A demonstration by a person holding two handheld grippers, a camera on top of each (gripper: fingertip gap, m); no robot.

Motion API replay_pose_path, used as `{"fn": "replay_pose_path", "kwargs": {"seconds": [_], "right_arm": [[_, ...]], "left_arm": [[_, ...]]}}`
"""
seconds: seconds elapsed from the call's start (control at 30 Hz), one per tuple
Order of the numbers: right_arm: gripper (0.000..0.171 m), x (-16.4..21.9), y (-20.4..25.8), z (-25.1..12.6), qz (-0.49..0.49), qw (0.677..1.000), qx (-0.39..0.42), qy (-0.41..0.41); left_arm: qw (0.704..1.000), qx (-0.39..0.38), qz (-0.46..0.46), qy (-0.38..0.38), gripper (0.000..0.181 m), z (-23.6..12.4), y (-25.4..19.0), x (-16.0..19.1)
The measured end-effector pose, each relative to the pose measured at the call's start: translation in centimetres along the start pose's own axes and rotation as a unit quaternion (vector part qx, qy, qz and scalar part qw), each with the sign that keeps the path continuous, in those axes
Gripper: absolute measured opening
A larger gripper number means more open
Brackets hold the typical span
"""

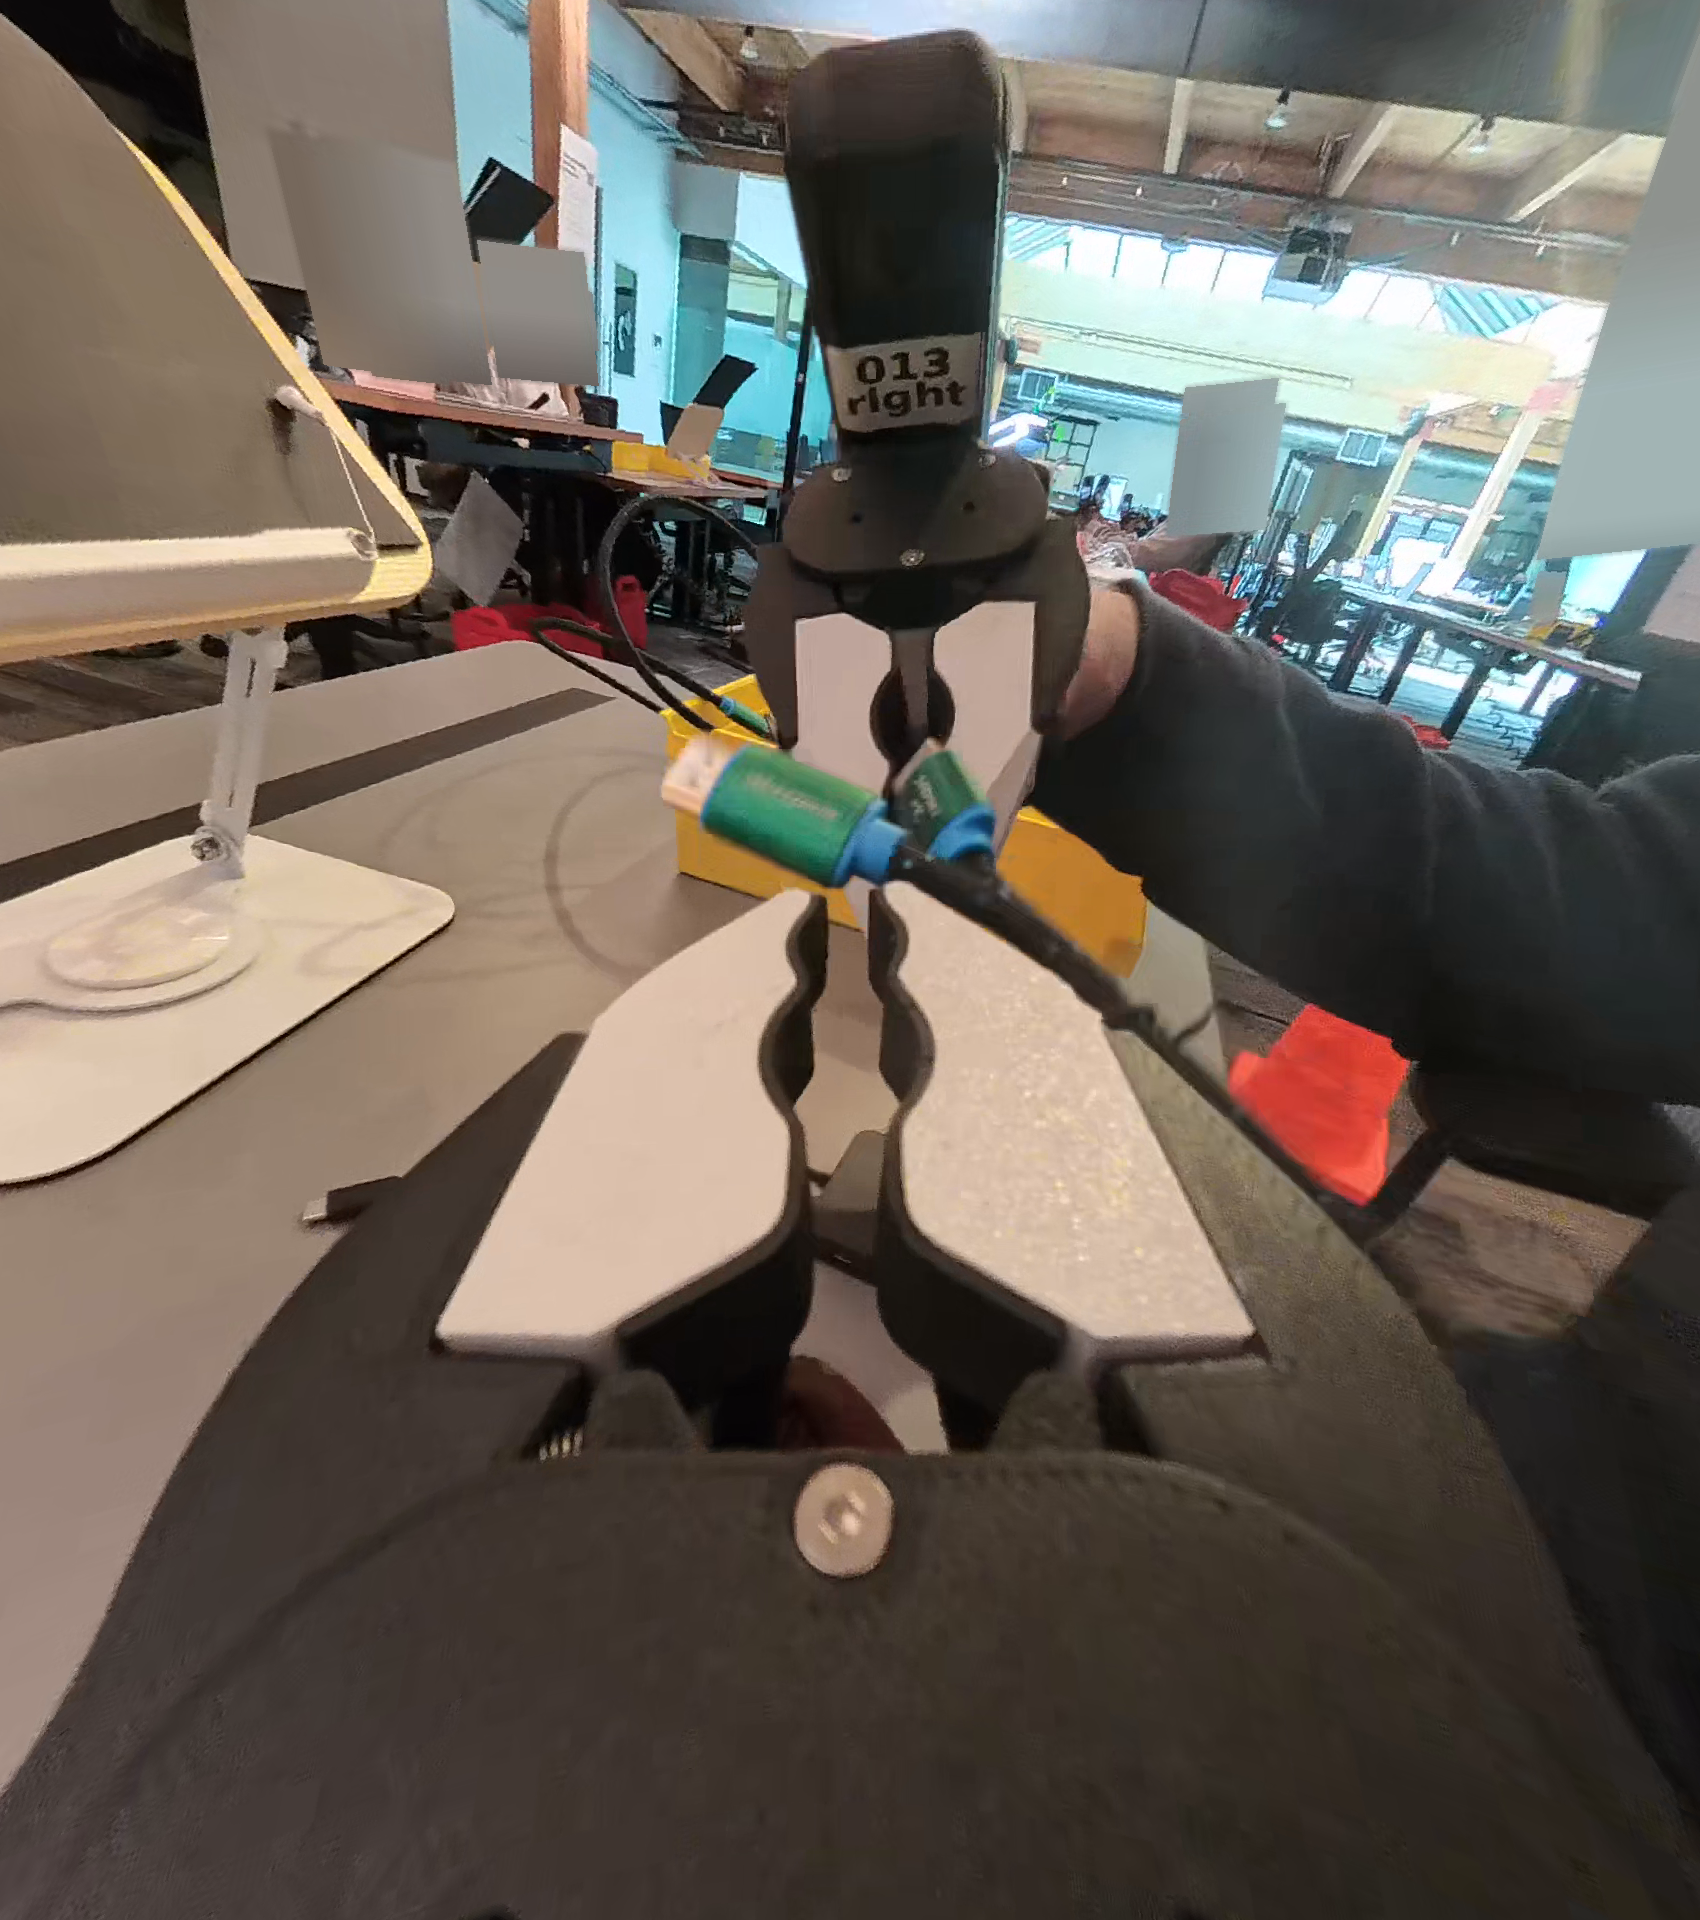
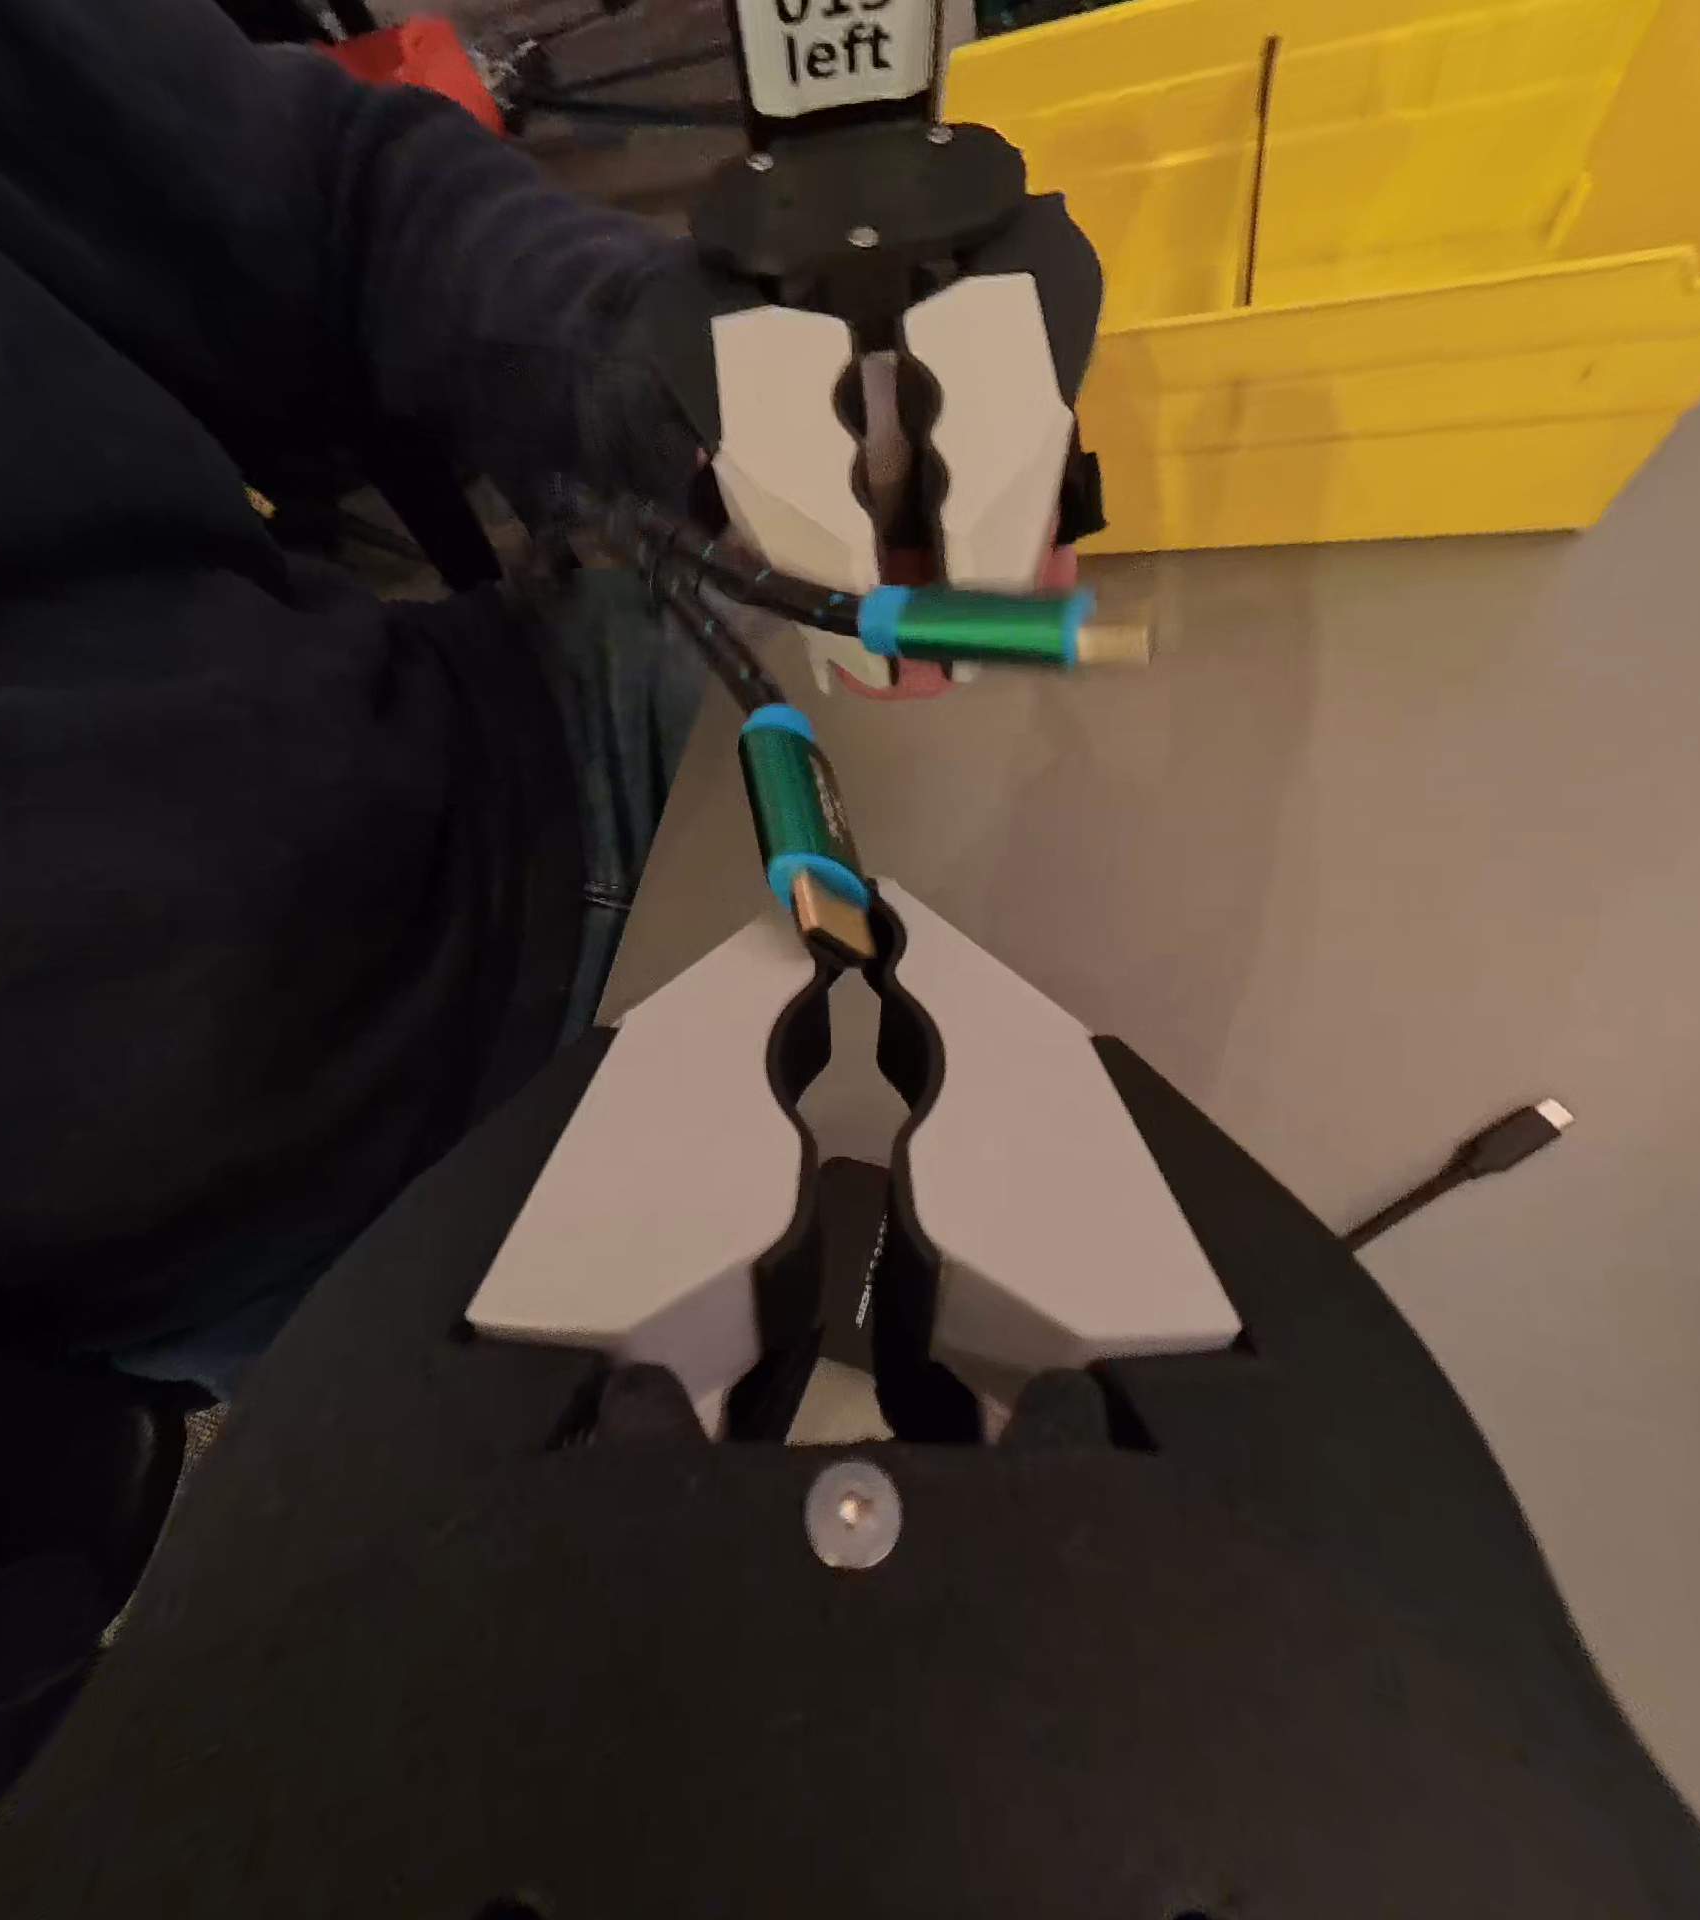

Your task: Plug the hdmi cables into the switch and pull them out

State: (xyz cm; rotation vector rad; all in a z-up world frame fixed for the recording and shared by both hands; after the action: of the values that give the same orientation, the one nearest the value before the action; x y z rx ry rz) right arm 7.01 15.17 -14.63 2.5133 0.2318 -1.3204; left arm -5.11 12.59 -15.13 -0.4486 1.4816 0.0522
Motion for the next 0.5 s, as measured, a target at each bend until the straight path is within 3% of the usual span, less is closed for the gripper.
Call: {"fn": "replay_pose_path", "kwargs": {"seconds": [0.23, 0.3, 0.5], "right_arm": [[0.0, 2.7, -3.4, 1.7, 0.111, 0.99, 0.079, 0.046], [0.0, 4.2, -4.8, 1.7, 0.142, 0.981, 0.114, 0.068], [0.006, 6.1, -5.1, 0.4, 0.151, 0.971, 0.148, 0.111]], "left_arm": [[0.994, -0.081, -0.028, 0.069, 0.0, 1.3, 1.9, 2.8], [0.984, -0.145, -0.036, 0.094, 0.0, 0.9, 3.5, 3.2], [0.975, -0.165, -0.022, 0.15, 0.005, -0.1, 4.7, 3.9]]}}
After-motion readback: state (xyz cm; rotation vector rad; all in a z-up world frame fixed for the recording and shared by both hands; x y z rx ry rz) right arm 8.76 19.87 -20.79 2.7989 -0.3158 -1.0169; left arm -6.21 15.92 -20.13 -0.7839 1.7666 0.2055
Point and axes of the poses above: each gripper's, where its closed fingertips meet, z out along the fingers, x out of its underside, y = z × x across the jaws, the point moved 6 cm from there along -z, back along the fingers, and after that the axes turned 5 degrees about -z, right-handed, at the moved point
